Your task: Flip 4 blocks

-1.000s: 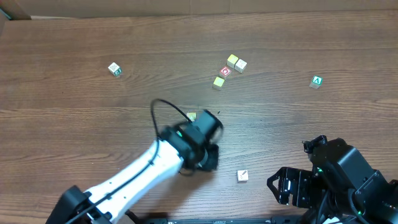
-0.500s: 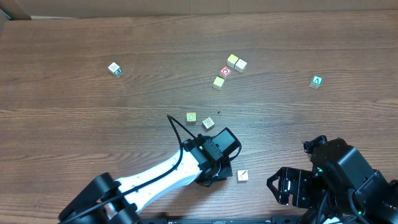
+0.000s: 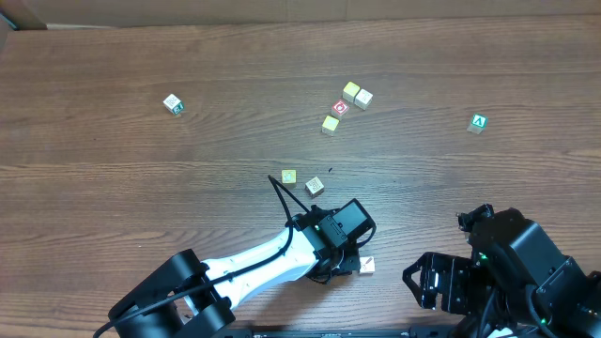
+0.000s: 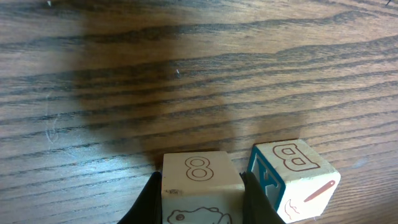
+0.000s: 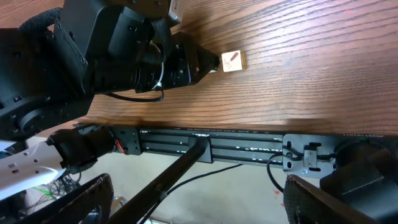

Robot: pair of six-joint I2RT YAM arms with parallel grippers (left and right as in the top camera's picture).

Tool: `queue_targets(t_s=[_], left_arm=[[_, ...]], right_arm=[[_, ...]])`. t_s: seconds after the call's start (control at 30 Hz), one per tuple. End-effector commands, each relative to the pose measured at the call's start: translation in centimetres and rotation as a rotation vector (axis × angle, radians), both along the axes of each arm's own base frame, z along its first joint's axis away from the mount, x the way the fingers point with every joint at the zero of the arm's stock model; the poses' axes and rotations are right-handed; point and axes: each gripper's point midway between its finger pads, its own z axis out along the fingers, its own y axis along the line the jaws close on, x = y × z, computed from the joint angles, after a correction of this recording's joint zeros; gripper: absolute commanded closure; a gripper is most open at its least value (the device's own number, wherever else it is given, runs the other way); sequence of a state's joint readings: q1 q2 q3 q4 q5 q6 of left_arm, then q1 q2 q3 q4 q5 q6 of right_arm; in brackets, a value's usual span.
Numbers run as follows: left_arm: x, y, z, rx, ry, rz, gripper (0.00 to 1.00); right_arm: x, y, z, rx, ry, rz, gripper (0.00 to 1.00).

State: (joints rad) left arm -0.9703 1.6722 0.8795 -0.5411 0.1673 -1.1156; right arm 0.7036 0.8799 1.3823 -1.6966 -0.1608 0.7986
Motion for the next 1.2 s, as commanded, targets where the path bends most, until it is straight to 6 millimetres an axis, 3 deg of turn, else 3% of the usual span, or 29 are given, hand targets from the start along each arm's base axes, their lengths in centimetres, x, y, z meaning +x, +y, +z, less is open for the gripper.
queue_targets(t_s=[0.0,0.13,0.2,0.3,0.7,0.97,1.17], left_arm=[[-0.6,0.6,-1.5,0.046,0.020,-0.029,0.96],[-0.6,0.6,-1.5,0.046,0.019,-0.030,0.94],[-0.6,0.6,-1.5,0.046,0.019,-0.030,0.72],[-0.6,0.6,-1.4,0.044,0.018,-0.030,0.63],[-0.2,0.5,-1.0,0.037,-0.009,-0.035,0.55],[0.9,1.7,2.1,0.044,-0.111,-0.014,0.55],[1.6,1.7,3.5,0.022,-0.181,-0.057,0.48]], right_arm=[[0.0,0.1,0.8,0.020,-0.026,0.009,0.12],[0.0,0.1,0.8,0.020,-0.027,0.009,0.12],[0.0,0.1,0.8,0.020,-0.027,0.009,0.12],[0.0,0.1,0.8,0.020,-0.027,0.009,0.12],[0.0,0.1,0.8,0.020,-0.026,0.009,0.12],[-0.1,0.2,0.8,0.025,-0.023,0.016,0.11],[-0.1,0.2,0.8,0.025,-0.024,0.017,0.11]])
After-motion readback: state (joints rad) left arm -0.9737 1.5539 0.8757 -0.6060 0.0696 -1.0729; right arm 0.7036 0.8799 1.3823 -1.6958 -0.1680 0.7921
